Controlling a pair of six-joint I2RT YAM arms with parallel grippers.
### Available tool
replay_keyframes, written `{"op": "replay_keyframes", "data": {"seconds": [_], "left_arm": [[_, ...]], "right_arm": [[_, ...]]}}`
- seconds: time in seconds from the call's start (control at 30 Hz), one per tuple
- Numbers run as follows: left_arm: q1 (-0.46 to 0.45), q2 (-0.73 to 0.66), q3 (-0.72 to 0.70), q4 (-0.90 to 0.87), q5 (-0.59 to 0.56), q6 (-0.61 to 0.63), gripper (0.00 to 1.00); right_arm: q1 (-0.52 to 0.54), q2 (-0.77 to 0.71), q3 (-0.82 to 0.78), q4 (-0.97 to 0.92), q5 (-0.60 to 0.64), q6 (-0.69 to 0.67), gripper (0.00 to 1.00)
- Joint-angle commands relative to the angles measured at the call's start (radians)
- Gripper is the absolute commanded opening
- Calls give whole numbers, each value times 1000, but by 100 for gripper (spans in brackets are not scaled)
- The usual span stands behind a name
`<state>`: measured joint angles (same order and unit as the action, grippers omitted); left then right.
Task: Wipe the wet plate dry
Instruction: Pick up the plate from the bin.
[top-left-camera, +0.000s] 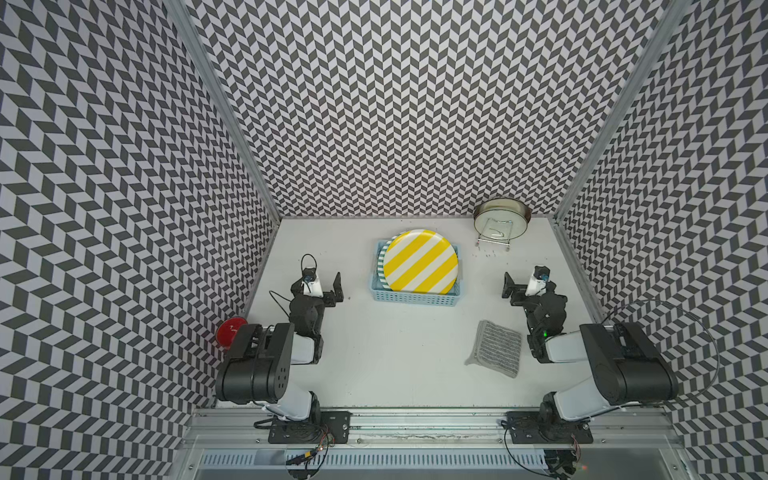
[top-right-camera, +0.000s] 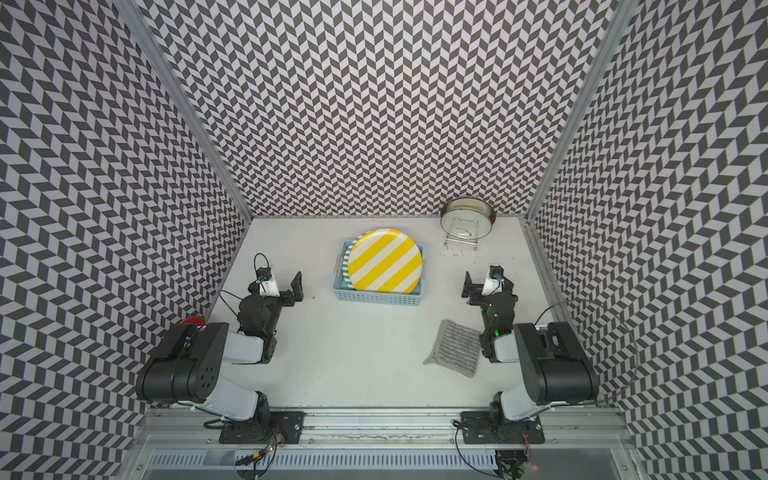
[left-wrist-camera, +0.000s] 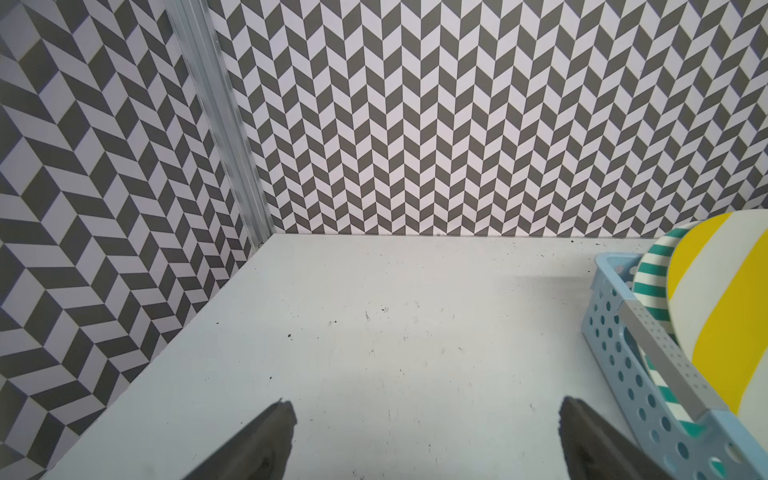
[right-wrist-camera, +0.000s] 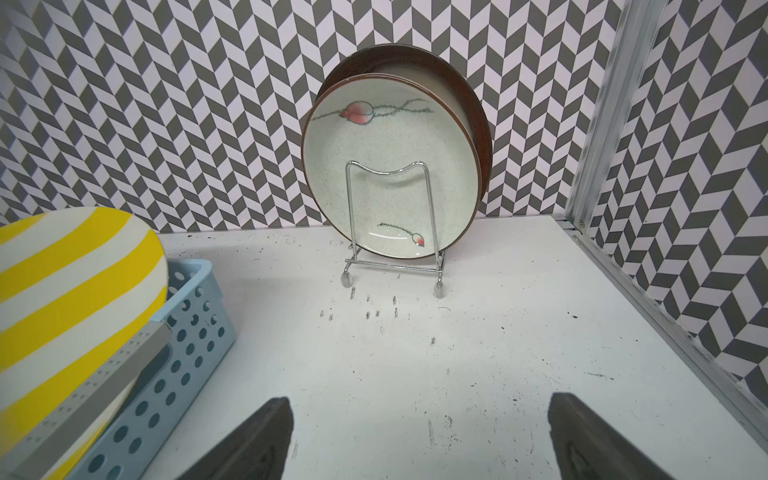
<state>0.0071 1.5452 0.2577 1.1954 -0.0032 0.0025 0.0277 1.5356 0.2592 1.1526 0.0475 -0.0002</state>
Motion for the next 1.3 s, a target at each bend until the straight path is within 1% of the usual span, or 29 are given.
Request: {"op": "replay_keyframes", "data": {"seconds": [0.0,0.73,0.77,0.8,0.83,0.87,0.9,0.93,0.97,1.0,1.03,1.07,1.1,1.13,1.17,1.23,1.27], "left_arm": [[-4,4,12,21,8,3,100],[-8,-1,10,22,-1,7,100],[-8,-9,9,32,14,16,100],[-7,-34,18,3,40,28,100],[-8,-72,49,-78,63,38,100],[-8,-113,108,-227,79,44,100],[-9,-140,173,-353,92,45,100],[-9,-154,242,-480,108,49,100],[-8,-158,322,-601,133,60,100],[-9,-153,400,-741,164,71,100],[-9,-142,487,-860,204,83,100],[-10,-128,561,-984,253,100,100],[-15,-111,635,-1085,301,111,100],[-26,-95,696,-1158,337,116,99],[-41,-79,752,-1221,361,121,97],[-87,-44,846,-1339,363,135,96],[-114,-29,887,-1391,359,148,95]], "right_arm": [[3,-9,16,42,-6,-6,100],[3,-6,21,36,-5,-5,100],[3,-7,20,37,-4,-6,100],[3,-9,17,42,-4,-6,100],[4,-15,17,53,4,-3,100],[15,-36,22,37,28,-4,100],[32,-83,47,-85,77,-6,100],[47,-155,106,-274,136,25,100],[50,-211,173,-444,175,96,100],[50,-243,233,-565,229,199,100],[50,-260,280,-654,278,327,100],[48,-263,323,-785,324,471,99],[40,-255,358,-854,329,569,100],[31,-242,371,-866,304,596,100],[22,-230,381,-867,271,595,100],[16,-218,433,-927,130,581,100],[21,-217,464,-941,6,555,100]]}}
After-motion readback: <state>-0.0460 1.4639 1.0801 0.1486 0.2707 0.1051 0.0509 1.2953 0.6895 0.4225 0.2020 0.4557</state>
